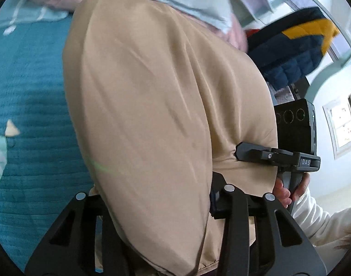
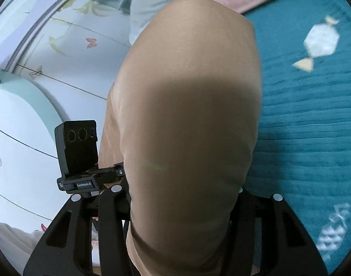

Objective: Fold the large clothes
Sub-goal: 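Lift the shirt bundle with both tools and carry it toward the dark clothes stack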

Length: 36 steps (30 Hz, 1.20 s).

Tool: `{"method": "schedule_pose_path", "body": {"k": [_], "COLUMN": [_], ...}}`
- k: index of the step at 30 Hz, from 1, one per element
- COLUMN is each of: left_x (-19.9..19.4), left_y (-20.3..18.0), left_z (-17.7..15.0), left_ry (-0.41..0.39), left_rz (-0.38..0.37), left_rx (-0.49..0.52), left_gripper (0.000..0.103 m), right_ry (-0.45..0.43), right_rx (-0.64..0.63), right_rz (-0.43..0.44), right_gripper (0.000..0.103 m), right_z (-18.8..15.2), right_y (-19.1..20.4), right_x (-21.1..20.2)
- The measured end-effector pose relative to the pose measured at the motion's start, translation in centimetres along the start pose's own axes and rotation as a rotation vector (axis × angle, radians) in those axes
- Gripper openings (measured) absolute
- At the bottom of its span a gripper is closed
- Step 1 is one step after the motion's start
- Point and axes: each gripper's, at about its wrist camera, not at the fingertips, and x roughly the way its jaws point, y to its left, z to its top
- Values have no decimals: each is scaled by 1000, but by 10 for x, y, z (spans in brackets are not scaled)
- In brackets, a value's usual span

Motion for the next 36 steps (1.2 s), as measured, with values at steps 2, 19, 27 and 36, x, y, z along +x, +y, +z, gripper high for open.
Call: {"method": "schedule_pose_path", "body": {"k": [2, 19, 27, 36], "left_x": [-3, 72, 142, 229], "left_y": [-25, -252, -325, -402], "left_z": [4, 41, 57, 93], "left_ry": [-9, -65, -49, -45], "left_rz": [-12, -66, -129, -146], "left_rx": [31, 234, 219, 203], "left_gripper": [40, 40, 41, 41], "right_ry": [-27, -247, -269, -219], "right_rx": [-9, -109, -118, -92], "right_rz": [-5, -84, -150, -251], "right_gripper": [46, 47, 47, 48], "right_z": [-3, -20, -10, 30], "right_y": [3, -7, -51, -113], "right_x": [-22, -259, -331, -434]}}
